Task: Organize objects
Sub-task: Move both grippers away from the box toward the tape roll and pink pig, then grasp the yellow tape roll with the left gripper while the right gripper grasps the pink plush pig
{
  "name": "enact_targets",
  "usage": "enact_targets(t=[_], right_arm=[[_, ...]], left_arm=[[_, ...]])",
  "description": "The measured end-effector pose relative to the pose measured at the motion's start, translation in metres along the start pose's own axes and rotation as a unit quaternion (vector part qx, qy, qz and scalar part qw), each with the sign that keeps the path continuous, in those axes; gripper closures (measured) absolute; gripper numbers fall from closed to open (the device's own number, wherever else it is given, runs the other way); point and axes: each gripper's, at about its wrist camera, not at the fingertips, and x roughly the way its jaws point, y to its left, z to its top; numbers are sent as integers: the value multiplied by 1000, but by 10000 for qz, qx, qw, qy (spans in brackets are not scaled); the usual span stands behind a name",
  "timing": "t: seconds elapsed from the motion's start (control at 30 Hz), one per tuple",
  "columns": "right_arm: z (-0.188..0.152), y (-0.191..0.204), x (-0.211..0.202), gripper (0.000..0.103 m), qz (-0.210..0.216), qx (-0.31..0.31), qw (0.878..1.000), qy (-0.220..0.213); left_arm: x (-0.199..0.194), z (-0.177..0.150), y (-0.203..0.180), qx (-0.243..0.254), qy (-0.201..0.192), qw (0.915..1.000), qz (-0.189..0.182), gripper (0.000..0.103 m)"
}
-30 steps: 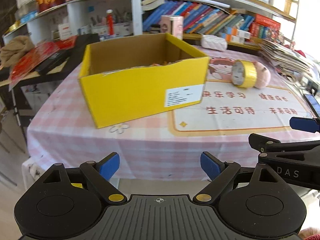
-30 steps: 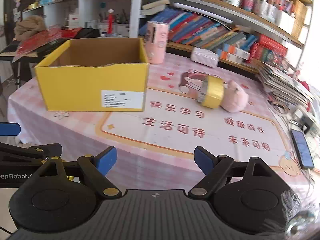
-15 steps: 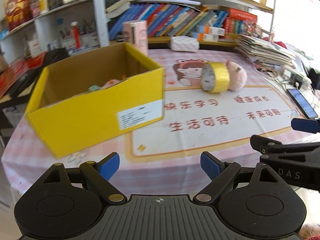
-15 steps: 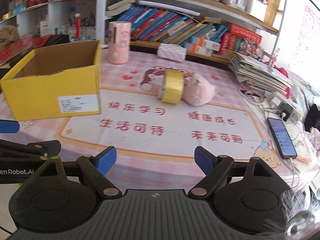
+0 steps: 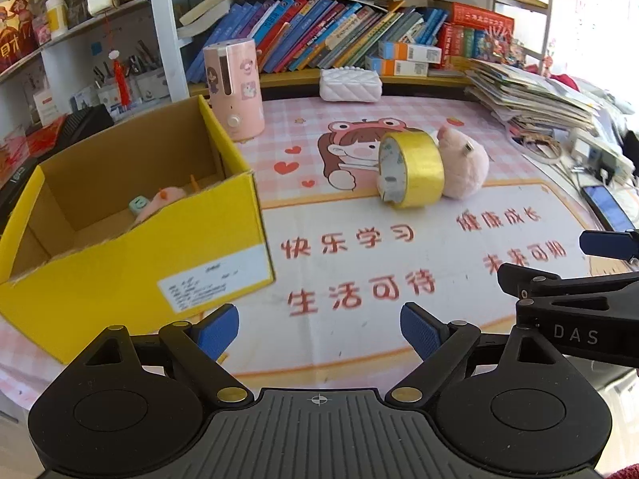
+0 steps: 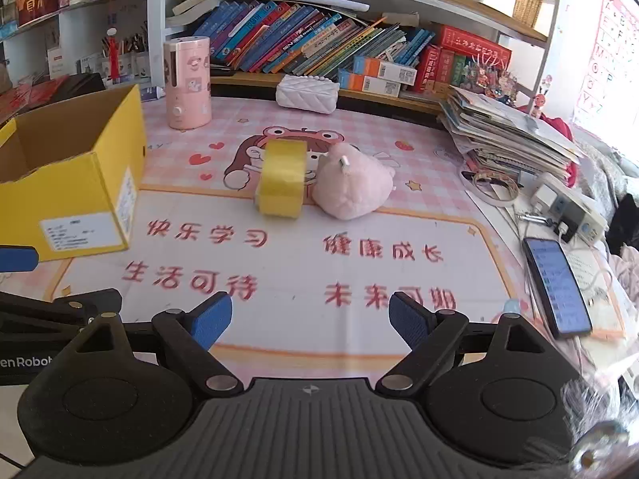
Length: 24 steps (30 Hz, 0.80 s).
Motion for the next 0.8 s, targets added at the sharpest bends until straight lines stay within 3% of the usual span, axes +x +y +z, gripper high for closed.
enact_targets(t=[0.8], right_arm=[[64,-82,90,18,638,44,9980,-7]], left_arm=[[58,54,-57,-315,235,9980,503,13]])
